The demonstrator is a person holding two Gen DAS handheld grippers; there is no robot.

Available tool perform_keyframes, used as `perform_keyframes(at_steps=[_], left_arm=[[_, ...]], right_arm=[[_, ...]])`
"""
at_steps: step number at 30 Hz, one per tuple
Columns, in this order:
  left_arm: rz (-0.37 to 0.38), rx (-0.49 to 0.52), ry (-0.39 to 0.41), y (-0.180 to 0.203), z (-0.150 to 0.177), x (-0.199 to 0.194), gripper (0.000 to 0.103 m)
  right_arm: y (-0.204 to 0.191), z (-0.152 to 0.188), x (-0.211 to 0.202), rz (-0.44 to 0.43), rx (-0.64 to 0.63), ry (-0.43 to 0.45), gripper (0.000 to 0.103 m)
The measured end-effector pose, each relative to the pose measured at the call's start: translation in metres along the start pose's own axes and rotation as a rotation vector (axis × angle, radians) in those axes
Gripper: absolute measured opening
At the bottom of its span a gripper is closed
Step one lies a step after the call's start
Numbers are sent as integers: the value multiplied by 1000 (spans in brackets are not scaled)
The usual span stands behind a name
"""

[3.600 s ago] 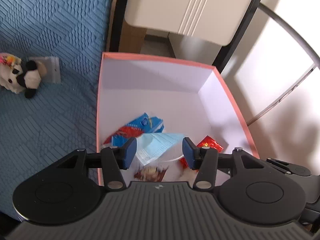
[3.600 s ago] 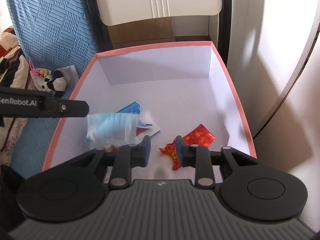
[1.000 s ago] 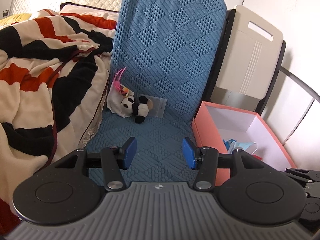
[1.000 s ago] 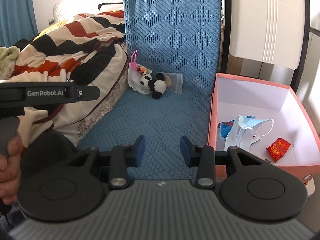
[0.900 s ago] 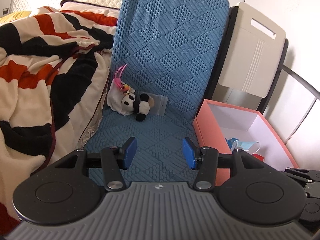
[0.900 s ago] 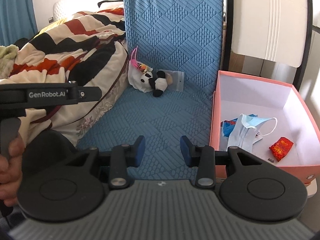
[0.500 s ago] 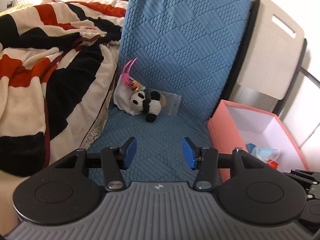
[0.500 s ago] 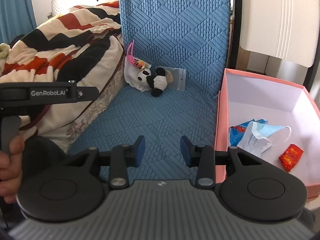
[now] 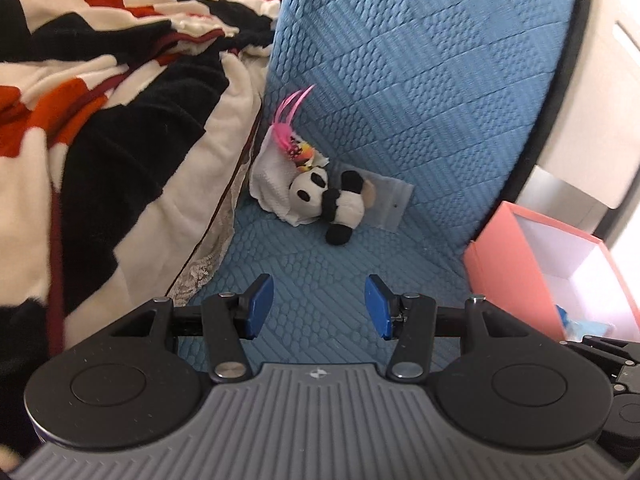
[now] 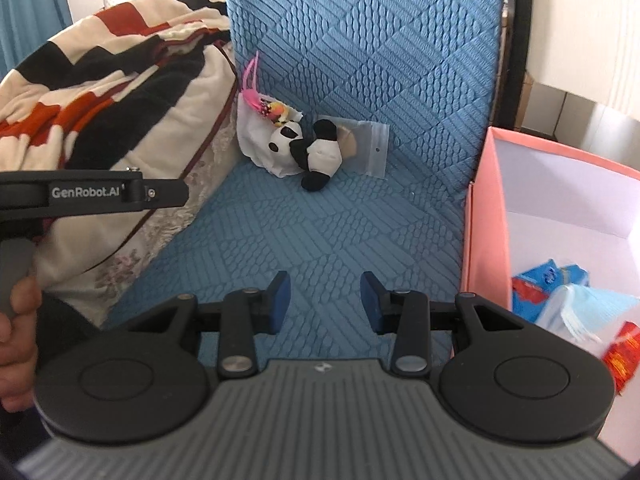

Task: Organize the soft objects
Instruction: 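Lower the left tool onto the pink-feathered toy while the right tool approaches the panda plush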

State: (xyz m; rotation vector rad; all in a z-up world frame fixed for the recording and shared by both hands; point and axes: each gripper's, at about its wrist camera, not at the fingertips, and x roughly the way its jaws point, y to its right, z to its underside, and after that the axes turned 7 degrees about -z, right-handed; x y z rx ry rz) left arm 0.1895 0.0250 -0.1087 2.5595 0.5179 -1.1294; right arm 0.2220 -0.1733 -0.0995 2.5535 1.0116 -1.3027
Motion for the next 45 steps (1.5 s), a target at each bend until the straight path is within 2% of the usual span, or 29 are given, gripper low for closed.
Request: perform_keyframes(at_steps=[18,24,33,39,43,45], left_arm=[[15,13,-18,19,-42,130,57],[29,-66,-16,10,-66,161,57],[22,-87,28,8,-84,183,57],[10,-47,13,8,-87,198,57],[36,-61,20,5,-86,202,57],[25,-56,21,4,-86,207,57]], right_arm=[[36,-39,118,-43,52,-29,42],[44,-58,148,-91,73,-23,42],[60,-82,186,-124,126,-24,41],[64,-92,199,-151,158,-41,42],[65,-92,207,-161,179,-54,42],[64,-92,209,-168,188,-58,42]])
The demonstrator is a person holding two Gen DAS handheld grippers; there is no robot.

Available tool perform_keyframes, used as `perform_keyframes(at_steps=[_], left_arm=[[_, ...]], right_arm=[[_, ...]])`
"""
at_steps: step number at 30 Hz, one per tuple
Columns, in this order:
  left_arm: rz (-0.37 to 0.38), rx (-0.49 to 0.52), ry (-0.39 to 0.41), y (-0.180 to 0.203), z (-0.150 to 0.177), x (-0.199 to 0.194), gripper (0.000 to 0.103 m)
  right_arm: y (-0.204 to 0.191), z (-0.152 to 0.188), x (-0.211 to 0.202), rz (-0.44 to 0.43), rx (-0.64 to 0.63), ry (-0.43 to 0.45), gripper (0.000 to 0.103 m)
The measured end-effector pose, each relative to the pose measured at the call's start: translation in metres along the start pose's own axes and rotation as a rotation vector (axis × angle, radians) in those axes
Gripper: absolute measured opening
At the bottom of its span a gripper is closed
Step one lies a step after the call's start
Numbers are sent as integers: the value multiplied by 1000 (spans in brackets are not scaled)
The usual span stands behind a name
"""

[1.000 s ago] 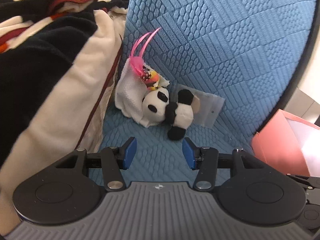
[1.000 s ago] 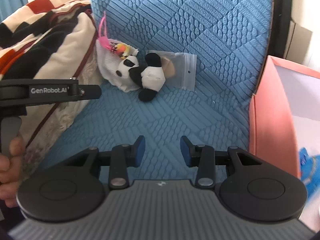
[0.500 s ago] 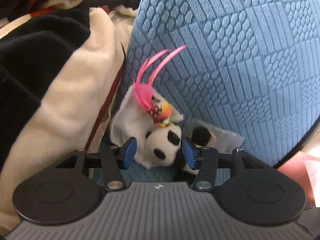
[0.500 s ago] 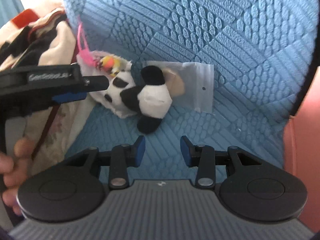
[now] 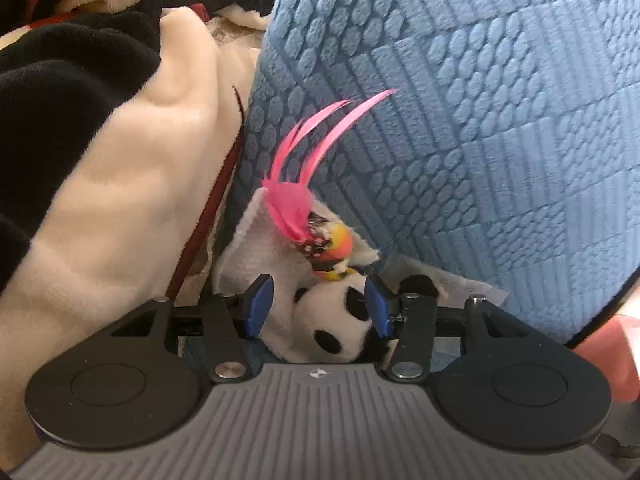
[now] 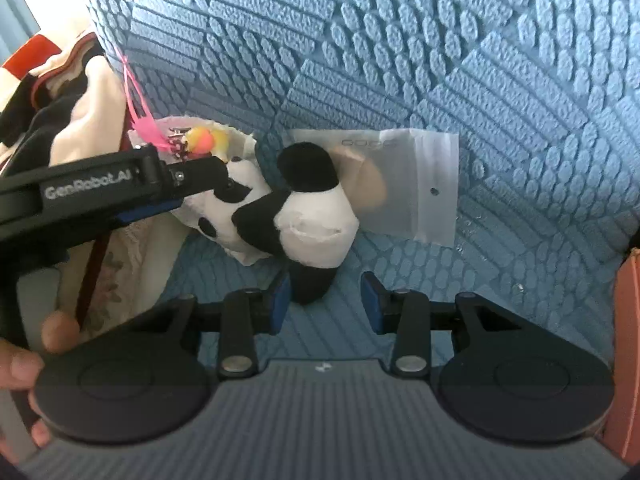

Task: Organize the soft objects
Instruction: 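Lower the left tool onto the pink-feathered toy while the right tool approaches the panda plush, then close the left tool on the feathered toy while the right tool grasps the panda plush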

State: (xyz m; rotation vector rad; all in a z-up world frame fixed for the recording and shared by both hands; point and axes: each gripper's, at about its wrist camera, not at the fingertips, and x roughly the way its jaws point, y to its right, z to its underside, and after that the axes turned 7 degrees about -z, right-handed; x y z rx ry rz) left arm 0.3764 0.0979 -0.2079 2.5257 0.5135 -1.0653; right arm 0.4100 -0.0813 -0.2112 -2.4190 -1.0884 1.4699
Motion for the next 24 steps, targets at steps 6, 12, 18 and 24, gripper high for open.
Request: perform_keyframes(at_steps=[6,12,18,24], left_arm=[[33,20,40,2,-4,2,57],[9,40,43,4,-6,6,57],[9,64,78,2,-11,8,51],[17,96,81,9,-11,12,36]], right_arm=[[-5,-4,10,1,17,9,42],[-19,-3,32,35,0,7,41],[-33,3,42,72,-52,27,39],[-40,2,46,93,-57,31,33]])
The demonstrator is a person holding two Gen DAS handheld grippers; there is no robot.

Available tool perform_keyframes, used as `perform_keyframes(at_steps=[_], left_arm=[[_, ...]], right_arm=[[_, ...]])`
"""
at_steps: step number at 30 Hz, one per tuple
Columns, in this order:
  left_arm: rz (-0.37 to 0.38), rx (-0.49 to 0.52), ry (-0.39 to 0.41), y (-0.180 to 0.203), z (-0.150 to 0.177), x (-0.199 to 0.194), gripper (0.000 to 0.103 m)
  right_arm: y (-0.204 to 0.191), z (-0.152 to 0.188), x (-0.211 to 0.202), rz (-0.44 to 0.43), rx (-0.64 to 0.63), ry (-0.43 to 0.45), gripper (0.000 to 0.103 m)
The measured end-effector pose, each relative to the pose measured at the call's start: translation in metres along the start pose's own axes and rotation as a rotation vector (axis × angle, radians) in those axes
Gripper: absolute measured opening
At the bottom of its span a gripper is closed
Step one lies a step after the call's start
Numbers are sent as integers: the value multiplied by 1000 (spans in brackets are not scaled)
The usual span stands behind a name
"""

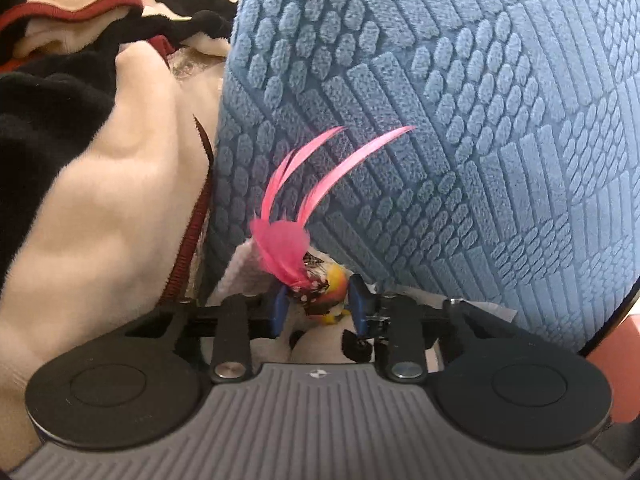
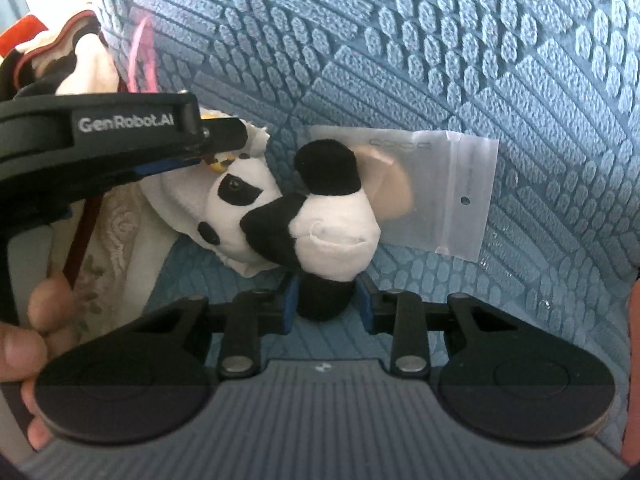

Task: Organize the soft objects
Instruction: 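Close the left tool on the feathered toy while the right tool grasps the panda plush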

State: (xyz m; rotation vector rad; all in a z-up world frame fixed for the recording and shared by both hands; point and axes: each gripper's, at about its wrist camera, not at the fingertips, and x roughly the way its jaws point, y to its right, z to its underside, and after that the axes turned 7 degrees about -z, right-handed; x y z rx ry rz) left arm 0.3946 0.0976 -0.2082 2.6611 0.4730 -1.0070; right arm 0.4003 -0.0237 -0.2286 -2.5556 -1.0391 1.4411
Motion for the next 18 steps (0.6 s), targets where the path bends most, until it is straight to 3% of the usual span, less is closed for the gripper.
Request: perform_keyframes(at_steps=[8,18], left_arm=[[24,42,16,14,1,-12,36],[50,34,-54,27,-3,-26,36]], right_arm=[[-16,5,-6,32,-18,10,26],[-5,4,-24,48,-17,19,24]])
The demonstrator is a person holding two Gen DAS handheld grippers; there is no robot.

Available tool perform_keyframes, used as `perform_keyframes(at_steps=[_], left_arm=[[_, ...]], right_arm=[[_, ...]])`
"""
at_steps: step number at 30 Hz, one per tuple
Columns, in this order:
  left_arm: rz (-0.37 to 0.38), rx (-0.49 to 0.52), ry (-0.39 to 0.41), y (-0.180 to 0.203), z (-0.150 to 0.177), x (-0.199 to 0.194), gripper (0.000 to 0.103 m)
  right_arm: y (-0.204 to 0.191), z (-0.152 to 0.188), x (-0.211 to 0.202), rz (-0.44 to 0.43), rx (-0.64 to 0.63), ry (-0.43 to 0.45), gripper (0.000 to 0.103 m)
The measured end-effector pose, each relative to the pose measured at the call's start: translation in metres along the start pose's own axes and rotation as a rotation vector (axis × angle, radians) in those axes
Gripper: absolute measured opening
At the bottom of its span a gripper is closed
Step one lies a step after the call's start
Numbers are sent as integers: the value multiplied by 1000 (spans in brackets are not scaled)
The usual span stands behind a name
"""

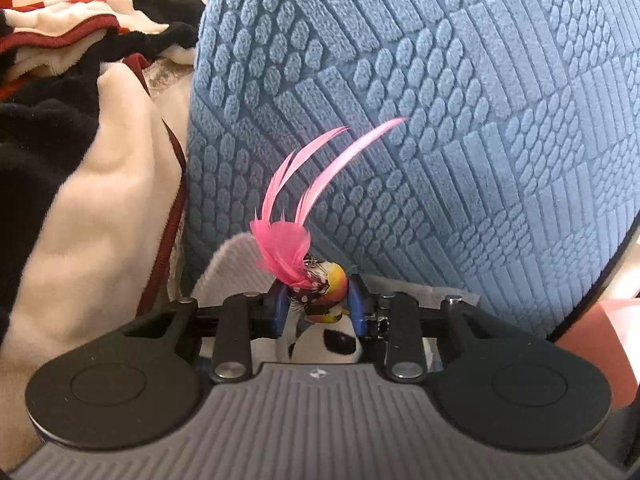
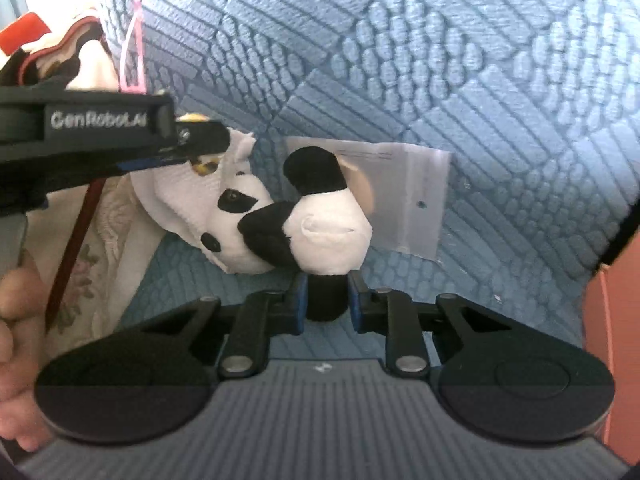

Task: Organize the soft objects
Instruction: 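Close the left tool on the feathered toy while the right tool grasps the panda plush, then lift and carry the feathered toy and panda plush with both tools over the pink box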

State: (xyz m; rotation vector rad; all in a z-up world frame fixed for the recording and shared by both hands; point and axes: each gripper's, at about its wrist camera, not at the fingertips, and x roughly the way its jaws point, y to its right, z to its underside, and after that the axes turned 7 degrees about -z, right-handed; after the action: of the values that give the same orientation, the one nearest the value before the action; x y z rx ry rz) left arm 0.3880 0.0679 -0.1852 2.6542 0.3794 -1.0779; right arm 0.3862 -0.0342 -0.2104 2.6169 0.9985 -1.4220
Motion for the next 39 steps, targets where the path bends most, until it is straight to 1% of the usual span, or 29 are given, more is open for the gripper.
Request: perform_keyframes(at_steps=[3,6,9,11,14,19,23,28,34,39], left_arm=[[5,17,-8,7,4,-10,36],[14,29,-13,12,10,-20,36],[24,45,-27,16,17,-30,36],[24,48,-35,16,22,-40,36],[25,40,-59,20,26,-45,36],[35,42,-89,27,42,-44,36],[30,34,-126,23,49,-45,36],[27,31,-146,10,55,-64,36],[16,36,-197,1,70,-71,36],[20,42,-210,-5,81,-89,36]], right_arm=[[3,0,-9,5,8,6,23],[4,3,-20,31,-6,10,23],[16,8,-31,63,-21,12,23],[19,12,-36,64,-9,6,22],[25,18,-46,70,15,5,22],[30,24,-62,98,16,15,22],[35,32,-77,111,36,23,22],[30,39,-89,123,29,40,22],[28,50,-102,130,34,45,22],[25,63,-120,136,47,55,22]])
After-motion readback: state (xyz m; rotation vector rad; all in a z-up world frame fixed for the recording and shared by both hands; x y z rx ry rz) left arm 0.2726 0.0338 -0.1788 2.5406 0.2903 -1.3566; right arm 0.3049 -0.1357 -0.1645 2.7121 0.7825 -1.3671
